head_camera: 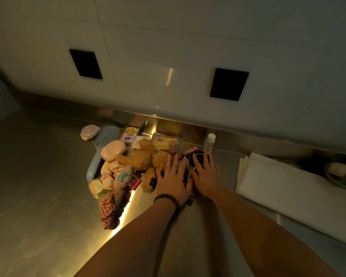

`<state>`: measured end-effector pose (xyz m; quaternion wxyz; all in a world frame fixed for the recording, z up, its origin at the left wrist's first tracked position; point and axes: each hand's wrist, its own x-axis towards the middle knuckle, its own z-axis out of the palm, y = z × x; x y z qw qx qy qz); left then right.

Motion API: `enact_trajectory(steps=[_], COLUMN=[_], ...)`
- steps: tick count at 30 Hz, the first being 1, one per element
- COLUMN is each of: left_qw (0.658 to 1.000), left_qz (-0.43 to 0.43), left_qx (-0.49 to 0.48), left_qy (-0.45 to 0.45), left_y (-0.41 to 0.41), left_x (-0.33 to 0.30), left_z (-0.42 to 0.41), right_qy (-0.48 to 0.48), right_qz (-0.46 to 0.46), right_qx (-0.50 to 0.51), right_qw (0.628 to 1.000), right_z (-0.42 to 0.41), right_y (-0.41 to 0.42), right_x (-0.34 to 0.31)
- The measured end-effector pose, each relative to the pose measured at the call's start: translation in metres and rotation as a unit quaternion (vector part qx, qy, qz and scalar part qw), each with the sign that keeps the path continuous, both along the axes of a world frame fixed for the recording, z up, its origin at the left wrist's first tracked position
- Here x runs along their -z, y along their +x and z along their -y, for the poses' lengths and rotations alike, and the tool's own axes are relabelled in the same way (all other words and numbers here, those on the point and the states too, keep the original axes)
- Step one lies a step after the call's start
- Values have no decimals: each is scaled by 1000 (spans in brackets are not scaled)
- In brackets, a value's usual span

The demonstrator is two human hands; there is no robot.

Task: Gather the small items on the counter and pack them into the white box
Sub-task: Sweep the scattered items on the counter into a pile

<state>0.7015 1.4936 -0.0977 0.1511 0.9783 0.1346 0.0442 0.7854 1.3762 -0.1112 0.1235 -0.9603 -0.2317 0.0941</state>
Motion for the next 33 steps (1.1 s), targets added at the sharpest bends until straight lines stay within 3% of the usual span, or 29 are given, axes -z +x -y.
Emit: enact_trajectory(steps=[5,19,33], left_qw=[1000,999,997], left_qz=[7,38,68], left_qx=[6,-13,14], left_qy=[-30,9,12], left_y=[-27,-122,-180], left_x=[-26,-58,-98], left_z=[7,49,131], right_qy=[0,71,102], right_qz=[-17,81,95], right_qx=[6,55,92], right_qw=[1000,993,986], right_z=[16,93,181], right_y=[-37,-144,-209], right_x=[-13,-60,-109])
